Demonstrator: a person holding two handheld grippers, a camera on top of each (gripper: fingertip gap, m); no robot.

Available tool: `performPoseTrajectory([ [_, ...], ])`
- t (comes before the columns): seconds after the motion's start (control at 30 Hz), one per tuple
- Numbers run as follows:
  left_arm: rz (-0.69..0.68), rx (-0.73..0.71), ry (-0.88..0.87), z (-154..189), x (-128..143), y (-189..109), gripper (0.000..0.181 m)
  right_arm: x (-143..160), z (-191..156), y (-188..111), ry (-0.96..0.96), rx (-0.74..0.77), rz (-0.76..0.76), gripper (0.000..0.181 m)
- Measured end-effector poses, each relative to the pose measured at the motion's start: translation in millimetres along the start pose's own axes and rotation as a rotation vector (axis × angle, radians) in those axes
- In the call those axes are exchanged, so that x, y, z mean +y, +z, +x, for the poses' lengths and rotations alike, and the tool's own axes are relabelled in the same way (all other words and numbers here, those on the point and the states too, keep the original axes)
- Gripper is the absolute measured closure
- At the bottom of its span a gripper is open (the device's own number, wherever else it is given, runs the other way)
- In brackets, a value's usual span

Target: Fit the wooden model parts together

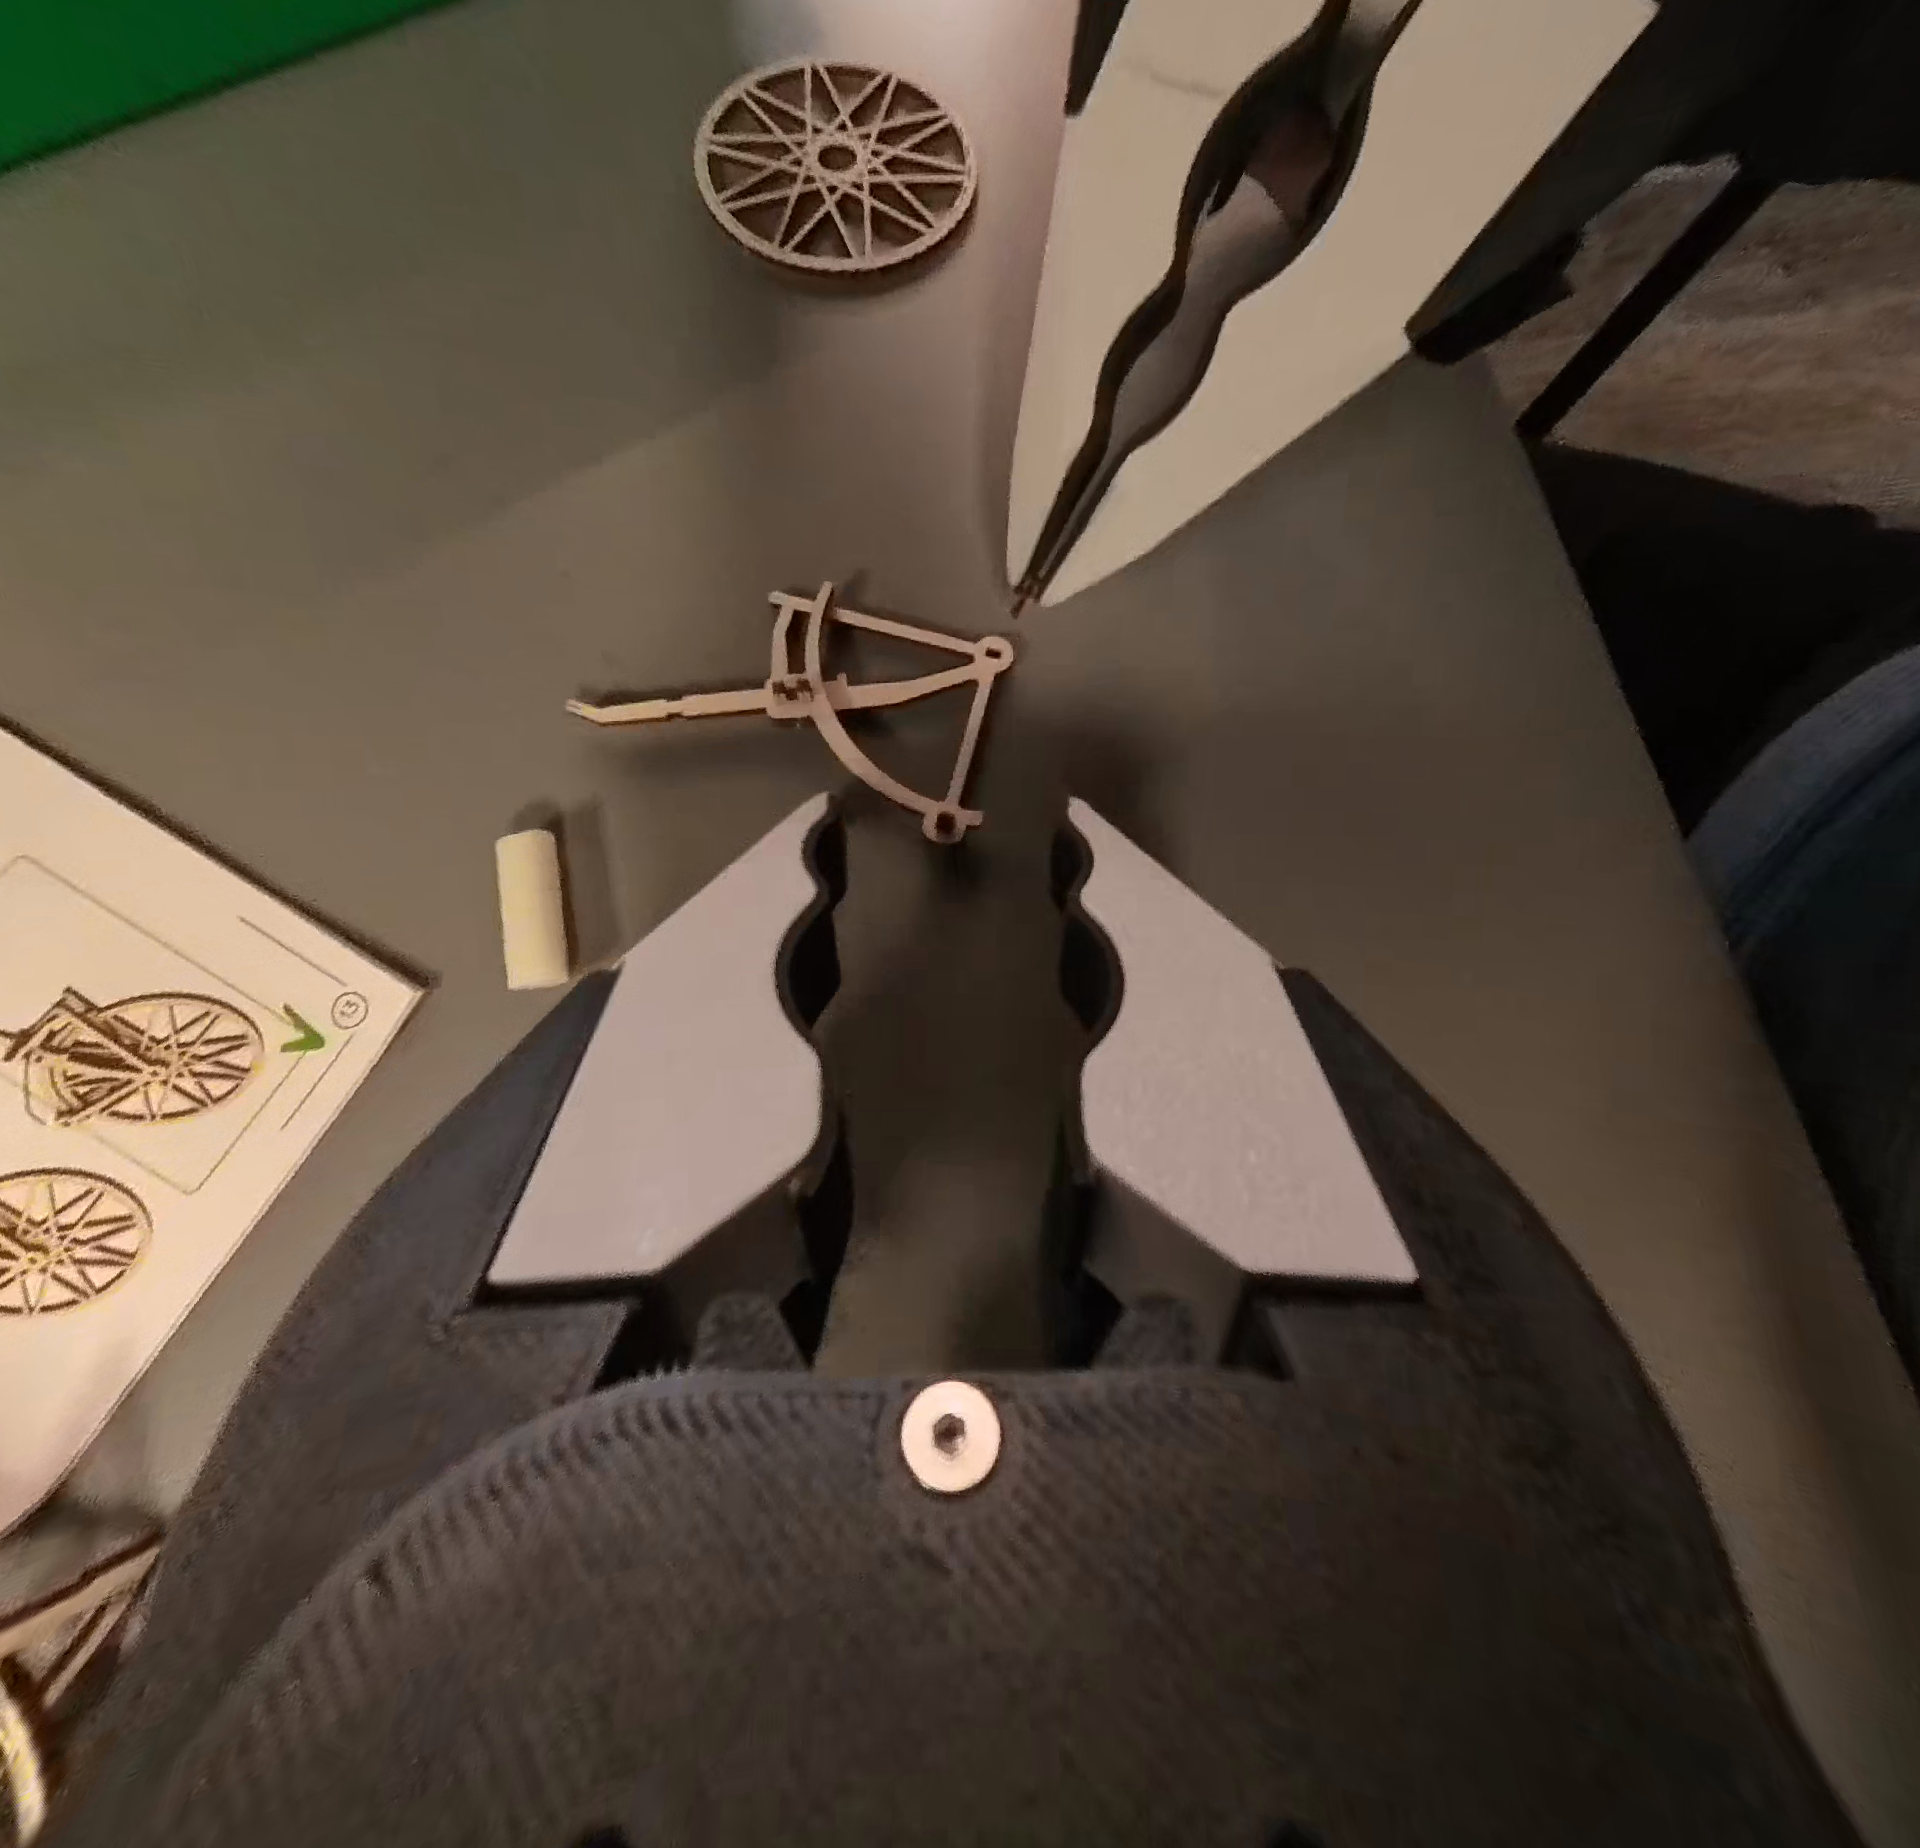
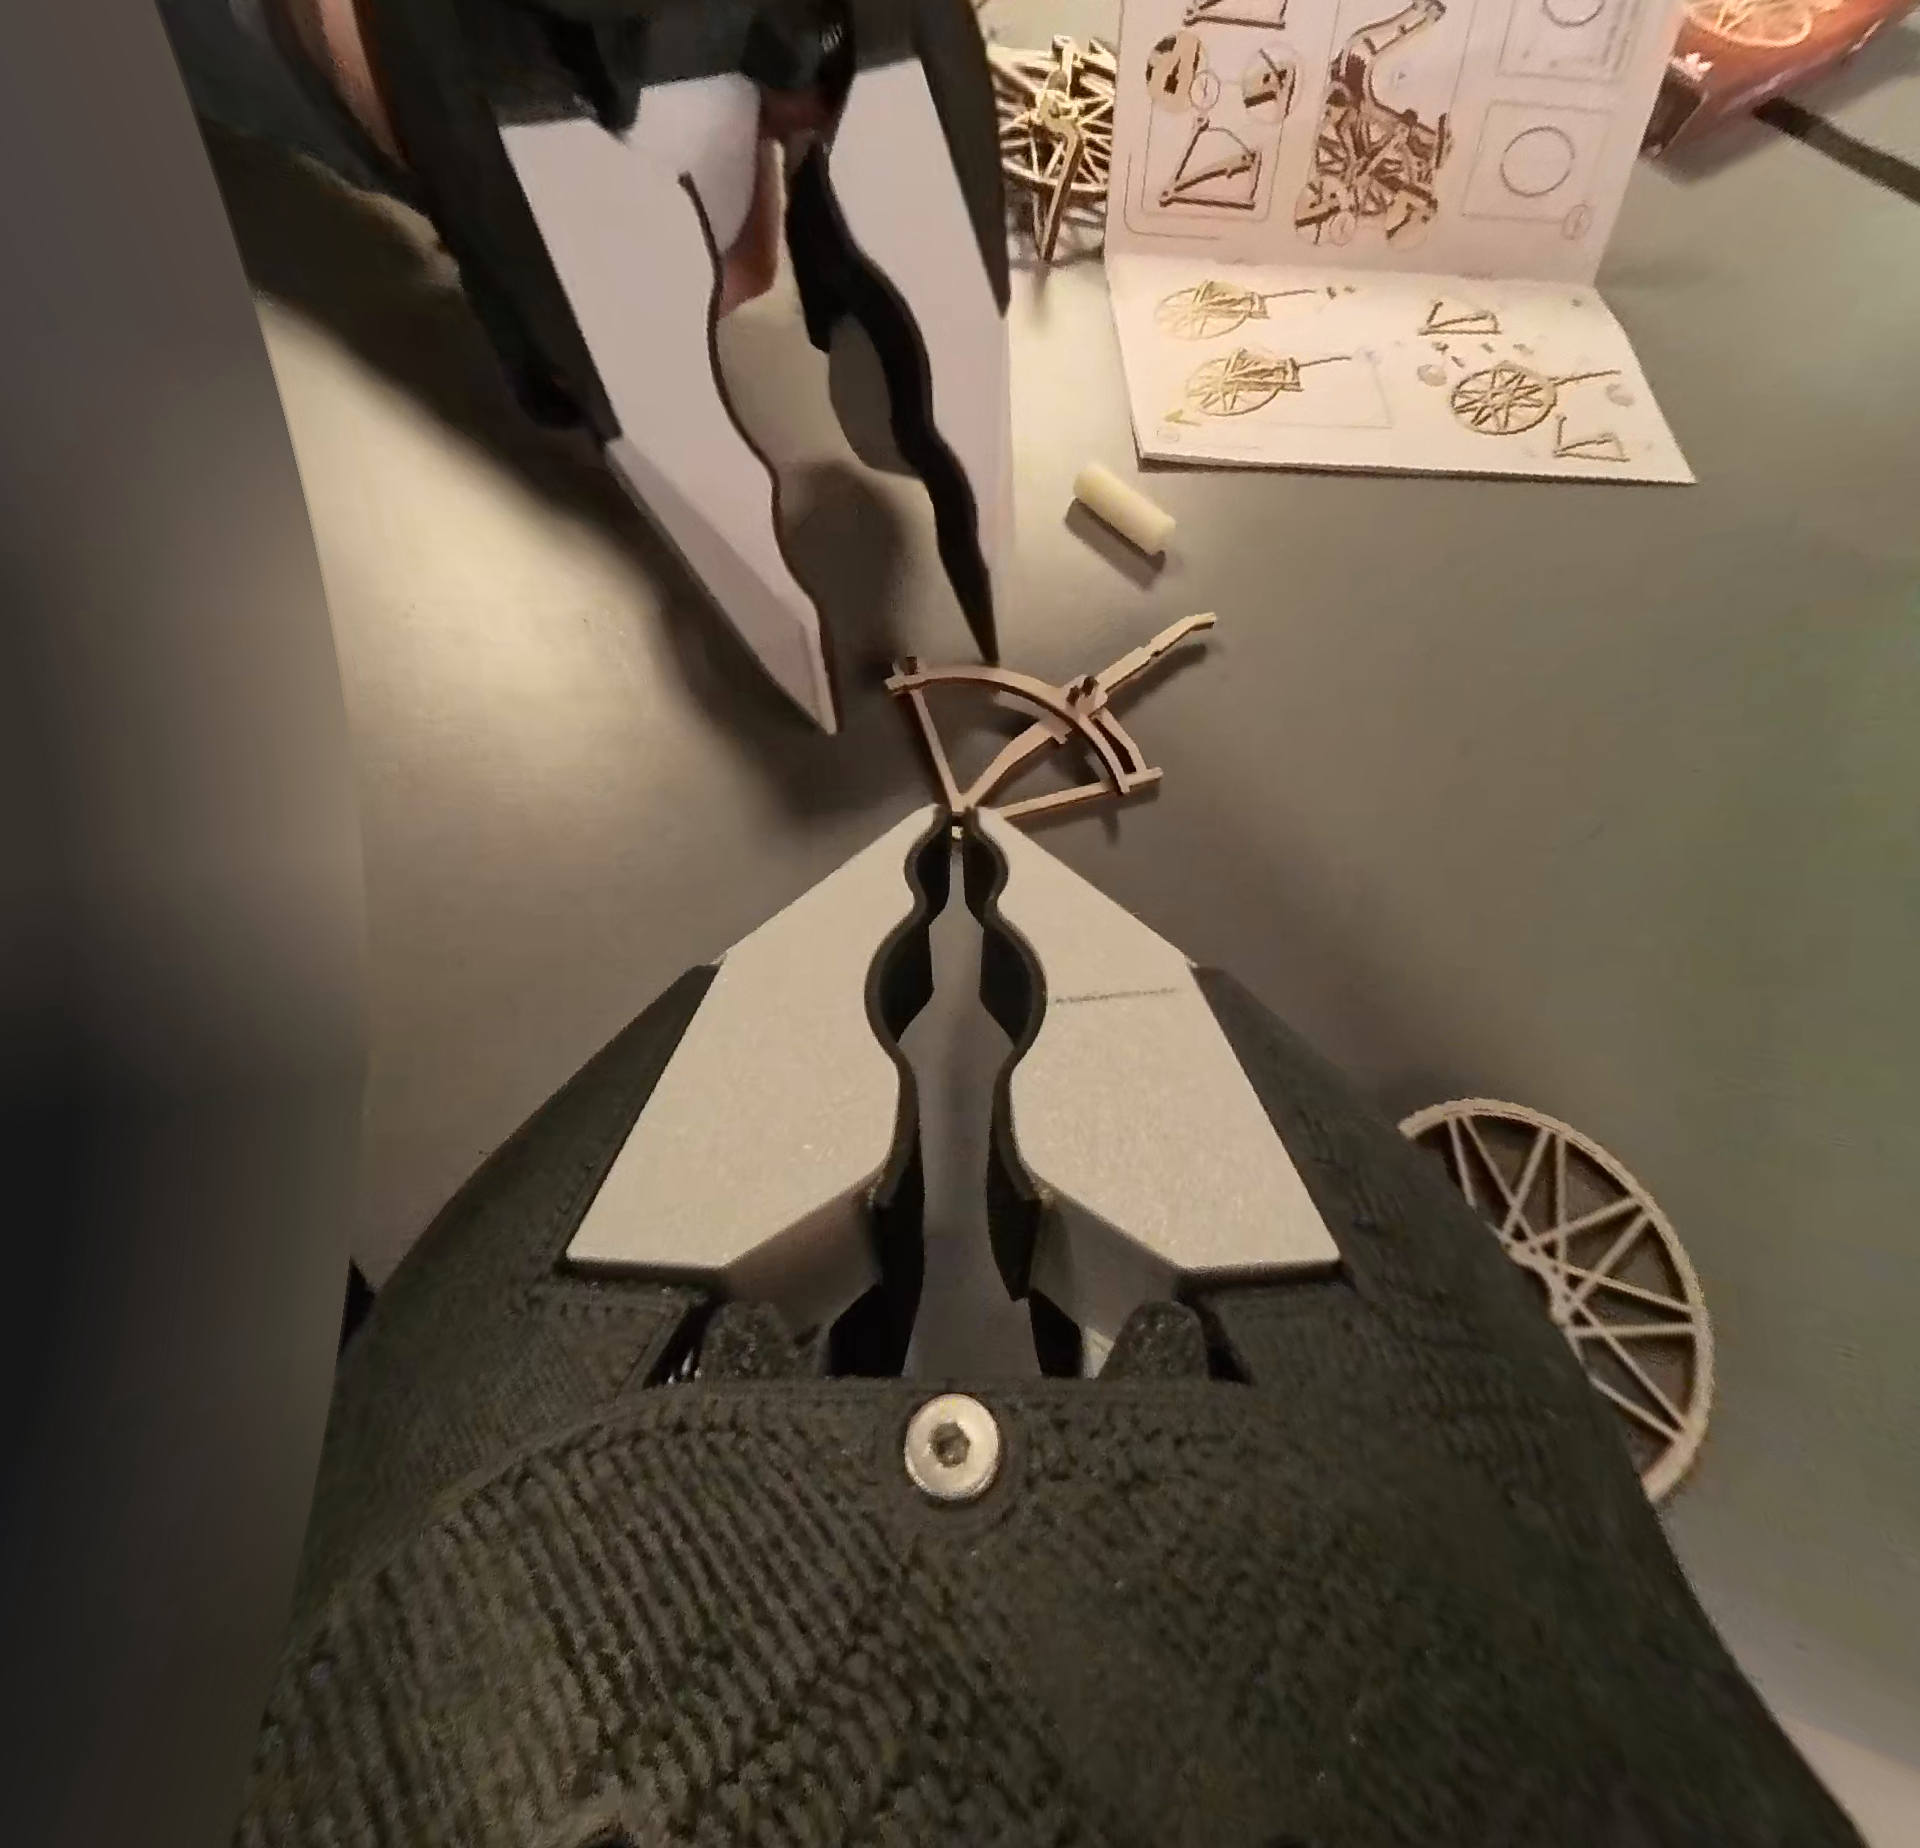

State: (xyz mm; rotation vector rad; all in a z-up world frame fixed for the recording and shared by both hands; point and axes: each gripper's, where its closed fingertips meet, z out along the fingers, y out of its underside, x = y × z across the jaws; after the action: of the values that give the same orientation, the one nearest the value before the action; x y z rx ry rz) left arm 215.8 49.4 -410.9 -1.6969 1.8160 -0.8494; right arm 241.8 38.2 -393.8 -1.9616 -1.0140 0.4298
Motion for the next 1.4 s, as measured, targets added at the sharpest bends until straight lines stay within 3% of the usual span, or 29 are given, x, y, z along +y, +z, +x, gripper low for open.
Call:
performPoseTrajectory([
  [0.33, -0.014, 0.035, 0.012, 7.9, -1.2, 1.0, 0.148, 5.9, 3.6, 2.4, 0.098, 0.013, -0.052, 0.181],
  [0.57, 0.037, 0.204, -0.017, 29.9, -9.4, -4.3, 0.151, 3.5, 12.5, -9.9, 0.183, 0.055, -0.036, 0.181],
  [0.73, 0.116, 0.228, 0.117, 5.2, -25.2, -23.3, 0.152, 1.9, 19.3, -14.8, 0.23, 0.07, -0.051, 0.181],
  [0.93, 0.065, 0.325, 0.326, -8.6, -30.5, -10.2, 0.115, 4.5, 16.4, -12.6, 0.251, 0.045, -0.081, 0.181],
  [1.1, -0.123, 0.35, 0.358, -12.0, -11.3, 11.0, 0.117, 6.5, 18.1, -11.7, 0.253, 0.045, -0.105, 0.181],
  [1.2, -0.151, 0.321, 0.395, -12.7, -10.7, 12.5, 0.127, 5.7, 19.1, -10.2, 0.275, 0.034, -0.111, 0.181],
  [1.4, -0.252, 0.348, 0.249, 7.2, -6.8, -0.6, 0.125, 4.6, 17.6, -9.3, 0.271, 0.02, -0.135, 0.181],
])
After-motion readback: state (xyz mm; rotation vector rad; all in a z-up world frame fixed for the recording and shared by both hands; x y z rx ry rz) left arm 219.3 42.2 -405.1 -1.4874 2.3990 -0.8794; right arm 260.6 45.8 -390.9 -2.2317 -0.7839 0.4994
